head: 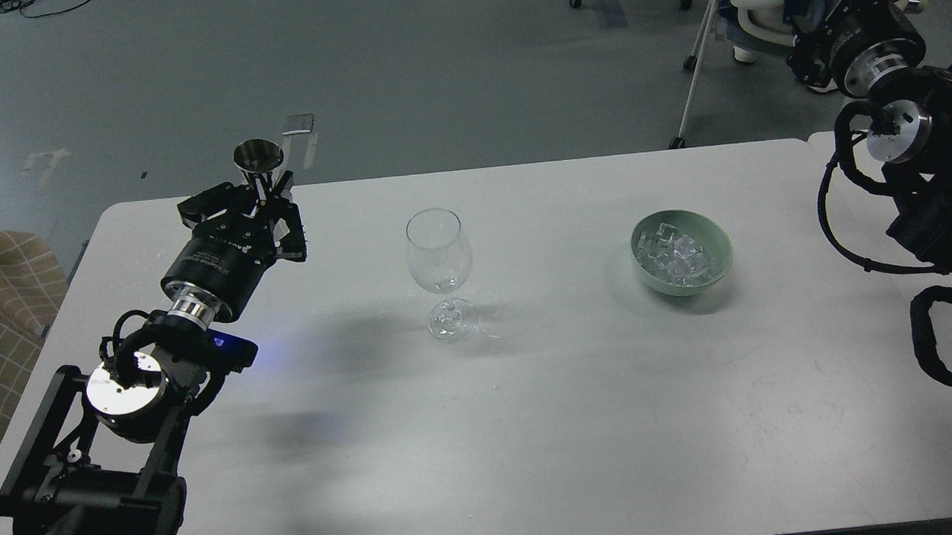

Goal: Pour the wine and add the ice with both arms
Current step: 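Lift the jigger with the left gripper and carry it above the wine glass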

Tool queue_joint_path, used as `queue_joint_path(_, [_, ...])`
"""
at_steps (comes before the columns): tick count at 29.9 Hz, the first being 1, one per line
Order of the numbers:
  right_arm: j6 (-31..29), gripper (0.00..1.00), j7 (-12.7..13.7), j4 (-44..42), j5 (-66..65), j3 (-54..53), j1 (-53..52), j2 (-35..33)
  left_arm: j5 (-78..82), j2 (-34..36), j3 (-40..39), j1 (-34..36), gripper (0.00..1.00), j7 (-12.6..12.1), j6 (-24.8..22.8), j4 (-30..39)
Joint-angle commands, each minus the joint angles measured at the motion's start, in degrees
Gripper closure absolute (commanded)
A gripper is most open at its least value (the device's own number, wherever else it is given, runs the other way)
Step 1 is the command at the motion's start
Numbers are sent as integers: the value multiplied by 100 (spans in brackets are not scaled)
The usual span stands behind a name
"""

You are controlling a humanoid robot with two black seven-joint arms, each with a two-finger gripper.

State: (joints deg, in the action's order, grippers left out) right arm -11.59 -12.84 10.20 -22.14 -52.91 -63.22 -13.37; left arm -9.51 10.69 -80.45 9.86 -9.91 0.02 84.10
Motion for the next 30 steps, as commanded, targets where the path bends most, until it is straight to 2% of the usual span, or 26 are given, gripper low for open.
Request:
queue_joint_path(1, [-1,0,-8,-1,-1,0,38,1,2,-171,143,-63,85,-2,15,158])
queue_joint_path(10, [8,0,-8,-1,-1,-8,38,1,562,-391,855,-125,85,42,15,264])
queue_joint_path(16, [8,0,-8,-1,-1,-8,38,-79,793,-690,873,-116,85,7,94,264])
queue_joint_path(30, [-1,0,-8,-1,8,-17,56,-79,1328,-576,882,-37,85,-37,86,221])
